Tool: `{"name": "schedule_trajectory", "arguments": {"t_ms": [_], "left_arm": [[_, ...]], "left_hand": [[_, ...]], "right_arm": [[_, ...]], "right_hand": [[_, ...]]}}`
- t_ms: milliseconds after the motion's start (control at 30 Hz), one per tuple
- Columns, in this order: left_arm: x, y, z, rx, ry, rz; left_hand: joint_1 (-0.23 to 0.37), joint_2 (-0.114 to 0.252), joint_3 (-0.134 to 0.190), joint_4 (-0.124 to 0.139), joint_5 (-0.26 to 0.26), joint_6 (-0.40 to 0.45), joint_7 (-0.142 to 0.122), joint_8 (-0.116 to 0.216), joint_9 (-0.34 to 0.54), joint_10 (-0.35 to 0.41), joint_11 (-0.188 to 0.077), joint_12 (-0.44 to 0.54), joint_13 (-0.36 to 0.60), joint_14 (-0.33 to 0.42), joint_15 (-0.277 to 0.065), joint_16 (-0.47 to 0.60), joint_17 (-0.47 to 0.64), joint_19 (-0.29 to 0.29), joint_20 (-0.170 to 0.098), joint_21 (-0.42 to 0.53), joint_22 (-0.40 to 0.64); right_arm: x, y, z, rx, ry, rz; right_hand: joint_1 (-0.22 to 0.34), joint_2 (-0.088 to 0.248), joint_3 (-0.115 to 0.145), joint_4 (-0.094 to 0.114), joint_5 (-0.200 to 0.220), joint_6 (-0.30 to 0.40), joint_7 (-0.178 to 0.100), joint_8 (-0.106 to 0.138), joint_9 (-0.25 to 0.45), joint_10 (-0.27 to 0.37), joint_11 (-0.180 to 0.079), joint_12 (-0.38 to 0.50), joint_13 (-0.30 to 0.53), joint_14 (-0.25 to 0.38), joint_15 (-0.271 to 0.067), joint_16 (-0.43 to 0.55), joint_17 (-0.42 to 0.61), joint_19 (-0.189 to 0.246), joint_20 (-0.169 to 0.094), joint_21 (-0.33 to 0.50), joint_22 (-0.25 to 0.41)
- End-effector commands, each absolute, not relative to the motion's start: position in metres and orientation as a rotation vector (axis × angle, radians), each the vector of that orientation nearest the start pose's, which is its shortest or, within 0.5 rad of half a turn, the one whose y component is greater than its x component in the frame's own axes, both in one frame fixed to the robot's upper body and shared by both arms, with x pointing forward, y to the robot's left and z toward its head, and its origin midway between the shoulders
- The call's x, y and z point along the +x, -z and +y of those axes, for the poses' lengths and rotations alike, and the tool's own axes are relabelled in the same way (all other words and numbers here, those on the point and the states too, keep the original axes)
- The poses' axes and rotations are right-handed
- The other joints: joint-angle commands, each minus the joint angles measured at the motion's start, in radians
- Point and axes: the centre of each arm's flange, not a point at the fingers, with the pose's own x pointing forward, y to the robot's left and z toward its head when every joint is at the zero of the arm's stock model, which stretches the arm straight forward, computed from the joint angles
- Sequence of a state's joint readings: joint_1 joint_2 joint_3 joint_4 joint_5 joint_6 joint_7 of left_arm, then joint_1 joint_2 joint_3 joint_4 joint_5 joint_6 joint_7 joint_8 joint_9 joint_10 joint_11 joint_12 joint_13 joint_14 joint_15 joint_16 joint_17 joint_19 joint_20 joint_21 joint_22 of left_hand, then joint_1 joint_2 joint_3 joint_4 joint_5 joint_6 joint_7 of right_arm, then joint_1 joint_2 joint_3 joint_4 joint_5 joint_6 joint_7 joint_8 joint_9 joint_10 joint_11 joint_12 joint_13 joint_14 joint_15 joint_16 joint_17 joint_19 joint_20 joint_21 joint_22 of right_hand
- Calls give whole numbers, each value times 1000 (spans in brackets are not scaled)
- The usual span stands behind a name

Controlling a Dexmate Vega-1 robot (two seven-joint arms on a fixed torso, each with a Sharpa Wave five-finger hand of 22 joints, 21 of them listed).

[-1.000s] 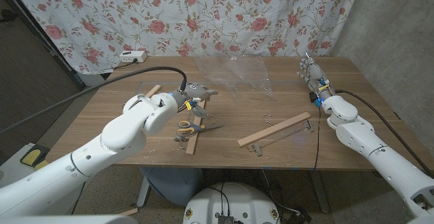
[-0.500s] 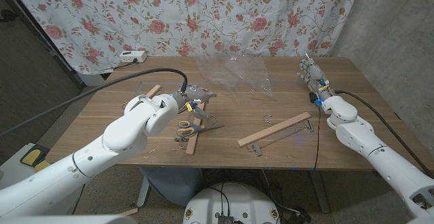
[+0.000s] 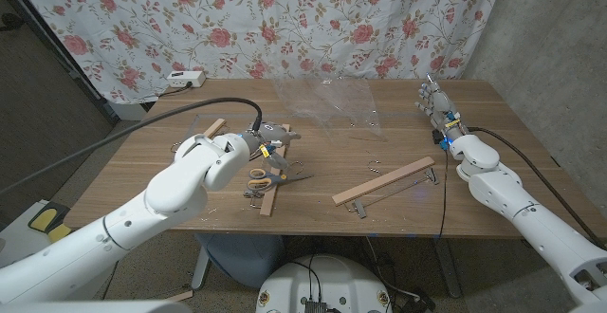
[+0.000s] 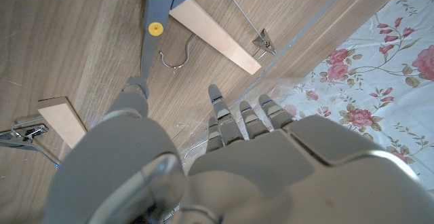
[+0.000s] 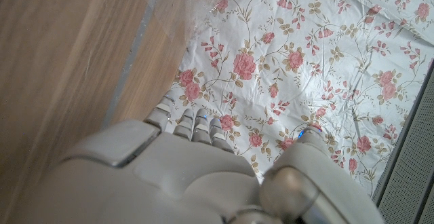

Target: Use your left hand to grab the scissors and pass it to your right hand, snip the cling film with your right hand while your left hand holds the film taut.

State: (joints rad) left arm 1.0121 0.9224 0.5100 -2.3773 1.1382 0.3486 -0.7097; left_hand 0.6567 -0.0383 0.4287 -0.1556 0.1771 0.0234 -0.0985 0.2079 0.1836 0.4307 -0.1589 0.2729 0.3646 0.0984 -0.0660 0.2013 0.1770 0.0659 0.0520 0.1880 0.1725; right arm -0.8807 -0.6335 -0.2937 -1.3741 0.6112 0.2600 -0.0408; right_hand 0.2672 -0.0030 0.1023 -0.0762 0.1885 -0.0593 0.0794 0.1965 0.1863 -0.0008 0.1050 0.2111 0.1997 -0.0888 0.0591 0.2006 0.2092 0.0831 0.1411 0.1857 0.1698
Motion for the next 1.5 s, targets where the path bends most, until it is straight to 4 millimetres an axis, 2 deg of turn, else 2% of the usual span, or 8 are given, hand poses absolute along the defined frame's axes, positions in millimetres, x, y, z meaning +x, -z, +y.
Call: {"name": "schedule_trajectory", "arguments": {"t_ms": [33,900,1067,1500], "left_arm": [[464,2,163,2017,110,-398],[460,10,173,2014,55,-361],[461,14,173,2019,60,-353],[463,21,173,2026,64,-344]], "left_hand": [[9,-2,-3,4,-2,7,-2,1,2,11,-6,2,4,9,0,0,1,2,3,1,-1],[13,0,-5,4,-2,4,-2,-5,2,10,-8,-2,10,9,-3,-2,1,2,0,1,0],[13,2,-6,4,-2,5,-1,-5,3,10,-10,-3,11,9,-6,-2,1,1,-2,1,0],[23,12,-1,3,0,9,-3,-4,3,12,-14,-3,14,9,-7,-2,1,2,-5,2,0]], "right_arm": [[634,4,-354,-64,-77,-620],[641,6,-350,-49,-89,-623],[641,9,-349,-47,-89,-616],[640,10,-350,-45,-78,-616]], "right_hand": [[4,10,-1,-6,2,-3,-4,-1,3,-2,5,-4,3,-7,2,2,0,-3,3,4,2],[3,11,-2,-8,2,-2,2,0,3,-1,7,-4,3,-7,2,3,-1,-3,-8,4,2],[3,11,-2,-9,2,-3,2,-1,3,-1,6,-4,3,-7,2,3,-2,-2,4,4,2],[8,19,2,-11,2,-5,-2,-1,3,-3,6,-5,3,-8,1,3,-3,-4,4,3,1]]}}
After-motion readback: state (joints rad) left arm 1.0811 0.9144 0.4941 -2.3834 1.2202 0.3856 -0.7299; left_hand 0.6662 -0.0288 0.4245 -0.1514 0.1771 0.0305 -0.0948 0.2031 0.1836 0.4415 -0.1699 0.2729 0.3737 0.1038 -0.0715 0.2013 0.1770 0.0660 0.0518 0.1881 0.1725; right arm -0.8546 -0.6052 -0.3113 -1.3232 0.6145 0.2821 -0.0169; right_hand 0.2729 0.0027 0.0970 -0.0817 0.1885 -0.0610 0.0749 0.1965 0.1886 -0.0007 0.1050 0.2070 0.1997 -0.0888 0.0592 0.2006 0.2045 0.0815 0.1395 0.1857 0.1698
